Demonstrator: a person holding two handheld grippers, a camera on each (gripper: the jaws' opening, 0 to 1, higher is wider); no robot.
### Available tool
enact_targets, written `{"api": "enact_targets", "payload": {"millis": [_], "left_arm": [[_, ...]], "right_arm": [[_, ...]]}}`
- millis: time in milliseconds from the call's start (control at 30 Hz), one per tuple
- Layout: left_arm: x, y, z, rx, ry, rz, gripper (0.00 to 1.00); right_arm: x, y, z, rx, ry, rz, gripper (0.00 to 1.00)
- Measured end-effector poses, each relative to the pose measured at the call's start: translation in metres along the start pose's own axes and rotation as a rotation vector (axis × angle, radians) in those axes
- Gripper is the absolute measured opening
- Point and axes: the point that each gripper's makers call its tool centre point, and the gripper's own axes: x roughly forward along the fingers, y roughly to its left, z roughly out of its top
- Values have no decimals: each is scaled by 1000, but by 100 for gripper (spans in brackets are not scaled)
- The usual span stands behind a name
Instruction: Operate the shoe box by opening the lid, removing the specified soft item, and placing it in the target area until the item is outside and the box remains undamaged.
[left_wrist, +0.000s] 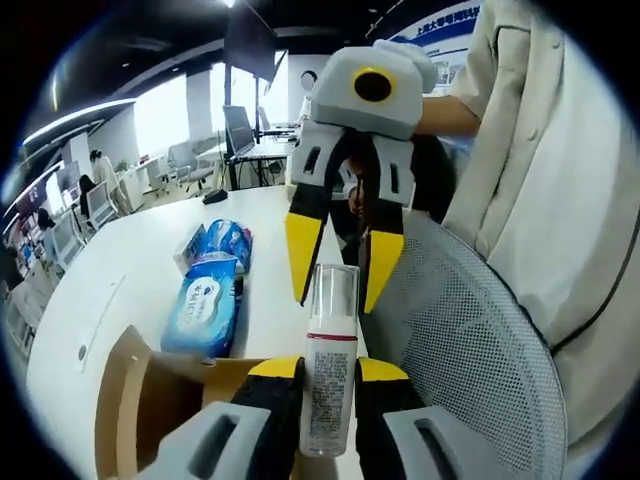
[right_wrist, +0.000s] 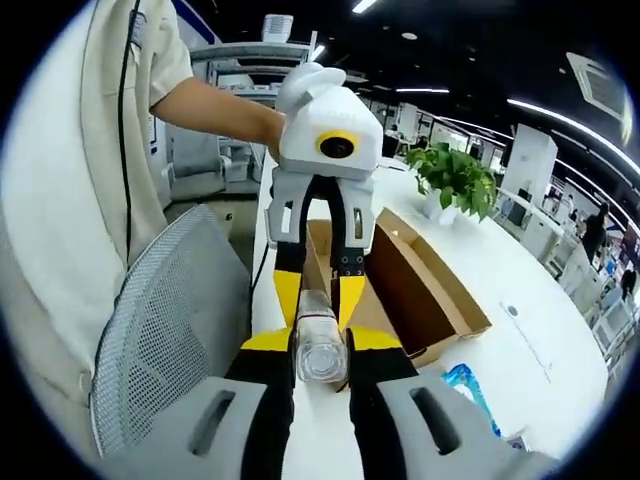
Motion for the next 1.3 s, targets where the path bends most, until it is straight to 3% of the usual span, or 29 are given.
{"api": "enact_targets", "payload": {"millis": [433, 767, 933, 1300], "left_arm": [[2, 1, -1, -12, -8, -12, 20], [6, 2, 2, -6, -10, 2, 20], [8, -4, 2, -8, 35, -24, 19], [2, -3, -1, -3, 48, -1, 18]], "right_arm": [[0, -2, 1, 97, 42, 13, 16], [-3, -3, 2, 84, 63, 27, 15], [-3, 2, 1, 89, 74, 44, 16], [-1, 1, 1, 43, 59, 44, 17]]}}
